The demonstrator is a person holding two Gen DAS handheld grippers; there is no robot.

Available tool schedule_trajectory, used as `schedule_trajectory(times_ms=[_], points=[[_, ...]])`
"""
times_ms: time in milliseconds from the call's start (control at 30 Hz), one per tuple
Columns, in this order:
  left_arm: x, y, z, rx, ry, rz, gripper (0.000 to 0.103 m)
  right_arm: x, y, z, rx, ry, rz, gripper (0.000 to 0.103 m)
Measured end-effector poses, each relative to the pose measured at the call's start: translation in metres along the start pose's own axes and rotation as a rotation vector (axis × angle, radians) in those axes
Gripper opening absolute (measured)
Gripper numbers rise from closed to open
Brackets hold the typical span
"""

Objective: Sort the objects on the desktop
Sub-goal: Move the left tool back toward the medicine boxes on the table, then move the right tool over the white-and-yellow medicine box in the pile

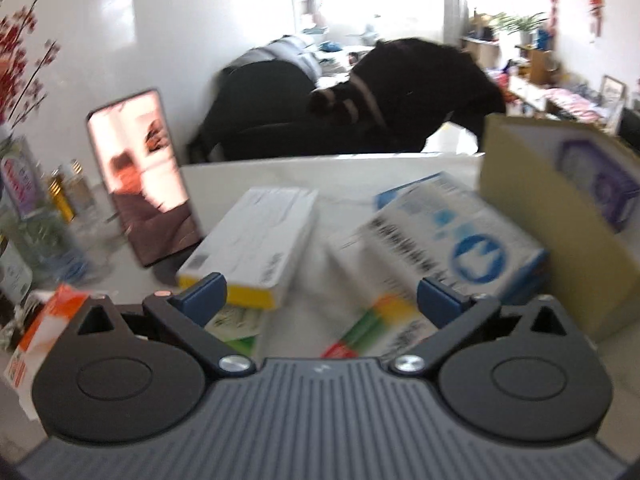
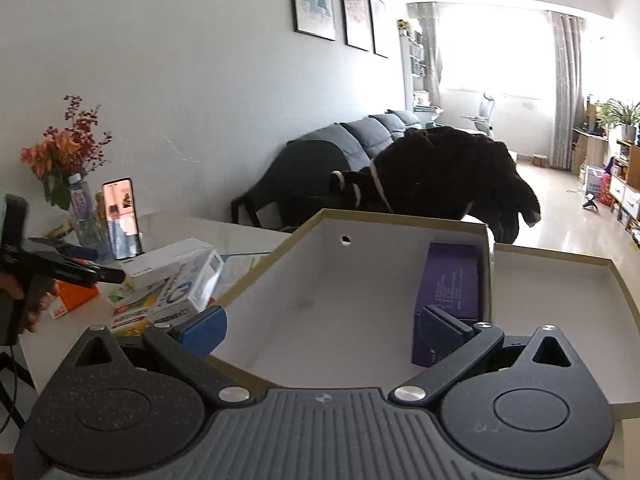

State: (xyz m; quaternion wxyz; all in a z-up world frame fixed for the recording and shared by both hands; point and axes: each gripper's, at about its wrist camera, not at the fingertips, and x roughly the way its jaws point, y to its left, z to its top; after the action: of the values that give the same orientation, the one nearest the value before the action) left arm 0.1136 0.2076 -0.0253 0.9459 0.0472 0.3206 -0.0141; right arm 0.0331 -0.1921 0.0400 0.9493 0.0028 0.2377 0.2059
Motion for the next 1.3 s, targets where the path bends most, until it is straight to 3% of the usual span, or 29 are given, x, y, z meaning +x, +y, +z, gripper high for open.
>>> schedule_trajectory(times_ms=[200, 467, 1000, 1300], points=[[0.02, 0.021, -0.011, -0.027, -0.016, 0.071, 0.103, -0.001, 0.01, -0.002, -0.022, -0.007, 0.036, 0.103], [0.046, 0.042, -0.017, -0.047, -0.045, 0.058, 0.103, 0.0, 0.014, -0.003, -0.008, -0.008, 0.067, 0.103], [0.082, 0.054, -0.02, -0.059, -0.008, 0.066, 0.103, 0.013, 0.021, -0.006, 0.005, 0.018, 0.103, 0.103], [0.082, 0.056, -0.024, -0.102, -0.022, 0.067, 0.101, 0.016, 0.023, -0.009, 0.018, 0.026, 0.106, 0.103]])
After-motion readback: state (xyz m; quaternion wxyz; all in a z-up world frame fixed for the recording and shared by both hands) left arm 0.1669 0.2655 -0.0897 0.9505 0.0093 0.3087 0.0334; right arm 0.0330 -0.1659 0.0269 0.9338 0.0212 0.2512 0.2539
